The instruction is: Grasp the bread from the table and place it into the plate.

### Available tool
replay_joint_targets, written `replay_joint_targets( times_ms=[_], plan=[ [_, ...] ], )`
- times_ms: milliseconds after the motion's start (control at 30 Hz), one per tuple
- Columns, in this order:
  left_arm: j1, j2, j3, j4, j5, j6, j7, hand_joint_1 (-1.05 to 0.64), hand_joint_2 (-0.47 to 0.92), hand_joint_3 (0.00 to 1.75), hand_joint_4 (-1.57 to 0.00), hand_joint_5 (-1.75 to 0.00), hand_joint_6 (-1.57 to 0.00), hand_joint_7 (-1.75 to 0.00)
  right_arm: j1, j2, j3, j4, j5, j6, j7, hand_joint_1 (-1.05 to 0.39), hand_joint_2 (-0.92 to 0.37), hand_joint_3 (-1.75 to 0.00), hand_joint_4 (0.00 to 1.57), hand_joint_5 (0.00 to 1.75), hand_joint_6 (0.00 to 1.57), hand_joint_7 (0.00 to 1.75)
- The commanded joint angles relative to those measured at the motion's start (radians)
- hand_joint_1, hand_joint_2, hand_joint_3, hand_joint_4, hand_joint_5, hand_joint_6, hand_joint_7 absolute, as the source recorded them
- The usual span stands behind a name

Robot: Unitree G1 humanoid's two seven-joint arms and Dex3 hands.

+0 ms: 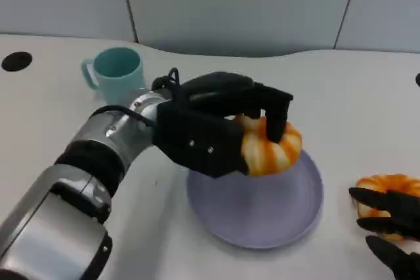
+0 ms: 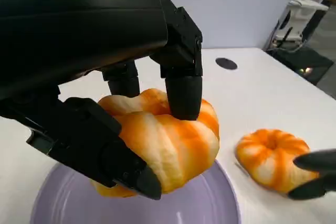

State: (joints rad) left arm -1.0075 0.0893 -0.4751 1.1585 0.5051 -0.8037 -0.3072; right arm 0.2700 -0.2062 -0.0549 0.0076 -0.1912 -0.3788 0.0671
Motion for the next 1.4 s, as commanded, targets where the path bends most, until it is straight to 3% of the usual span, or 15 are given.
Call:
replay_joint_targets(
  times_ms=[33, 233, 300, 400, 433, 467, 567, 633, 700, 800, 1000, 1400],
  plan=[
    [-0.006, 0.007, -0.033, -0.001, 0.048, -0.02, 0.04, -0.12, 0.86, 0.06, -0.88, -1.75, -0.66, -1.75, 0.006, -0.011, -0.003, -0.011, -0.002, -0.008, -0.008, -0.39, -0.92, -0.39, 0.85, 0.24, 0.8, 0.01],
    [-0.019, 0.016, -0.068, 0.018, 0.098, -0.034, 0.036, -0.22, 0.87, 0.07, -0.78, -1.75, -0.56, -1.75, 0.009, -0.004, -0.003, -0.017, -0.001, -0.006, -0.013, -0.39, -0.92, -0.39, 0.84, 0.24, 0.8, 0.01],
    [-0.027, 0.024, -0.079, 0.023, 0.108, -0.039, 0.015, -0.26, 0.86, 0.06, -0.66, -1.75, -0.46, -1.75, 0.012, -0.003, -0.002, -0.023, -0.004, -0.002, -0.014, -0.38, -0.92, -0.39, 0.84, 0.24, 0.8, 0.01],
    [-0.038, 0.035, -0.091, 0.026, 0.107, -0.045, -0.029, -0.38, 0.86, 0.02, -0.4, -1.65, -0.35, -1.54, 0.012, -0.002, -0.003, -0.023, -0.004, -0.006, -0.016, -0.38, -0.92, -0.39, 0.84, 0.24, 0.8, 0.0],
    [-0.04, 0.04, -0.095, 0.023, 0.108, -0.05, -0.039, -0.42, 0.86, 0.02, -0.35, -1.56, -0.34, -1.41, 0.01, -0.003, -0.003, -0.015, -0.001, -0.017, -0.015, -0.38, -0.92, -0.39, 0.84, 0.25, 0.81, 0.01],
    [-0.042, 0.045, -0.099, 0.02, 0.109, -0.057, -0.047, -0.46, 0.86, 0.01, -0.32, -1.34, -0.38, -1.12, 0.009, -0.003, -0.004, -0.01, 0.001, -0.023, -0.015, -0.37, -0.92, -0.39, 0.84, 0.25, 0.81, 0.0],
    [-0.044, 0.051, -0.104, 0.015, 0.104, -0.067, -0.062, -0.51, 0.88, 0.0, -0.31, -0.91, -0.53, -0.5, 0.008, -0.004, -0.004, -0.007, -0.001, -0.029, -0.015, -0.37, -0.92, -0.39, 0.83, 0.25, 0.81, 0.0],
    [-0.046, 0.056, -0.11, 0.012, 0.106, -0.076, -0.067, -0.55, 0.88, 0.0, -0.27, -0.7, -0.53, -0.25, 0.009, -0.004, -0.004, -0.008, -0.002, -0.029, -0.016, -0.37, -0.92, -0.39, 0.83, 0.25, 0.81, 0.0],
    [-0.049, 0.058, -0.107, 0.015, 0.094, -0.086, -0.09, -0.57, 0.88, 0.0, -0.21, -0.58, -0.48, -0.11, 0.012, -0.003, -0.004, -0.015, -0.004, -0.025, -0.016, -0.37, -0.92, -0.39, 0.83, 0.25, 0.81, 0.0],
    [-0.047, 0.057, -0.097, 0.022, 0.08, -0.096, -0.109, -0.65, 0.88, 0.0, -0.12, -0.5, -0.38, -0.02, 0.013, -0.004, -0.004, -0.018, -0.001, -0.024, -0.013, -0.37, -0.92, -0.39, 0.83, 0.25, 0.8, 0.0],
    [-0.055, 0.055, -0.092, 0.029, 0.074, -0.083, -0.14, -0.76, 0.9, 0.01, 0.0, -0.31, -0.22, -0.01, 0.016, -0.001, -0.004, -0.023, 0.001, -0.018, -0.013, -0.37, -0.92, -0.39, 0.83, 0.26, 0.81, 0.0],
    [-0.069, 0.071, -0.017, 0.025, -0.023, -0.044, -0.308, -0.83, 0.9, 0.0, 0.0, -0.16, -0.17, 0.0, 0.017, -0.004, -0.008, -0.026, -0.001, -0.016, -0.015, -0.37, -0.92, -0.4, 0.82, 0.26, 0.8, 0.0]
  ],
)
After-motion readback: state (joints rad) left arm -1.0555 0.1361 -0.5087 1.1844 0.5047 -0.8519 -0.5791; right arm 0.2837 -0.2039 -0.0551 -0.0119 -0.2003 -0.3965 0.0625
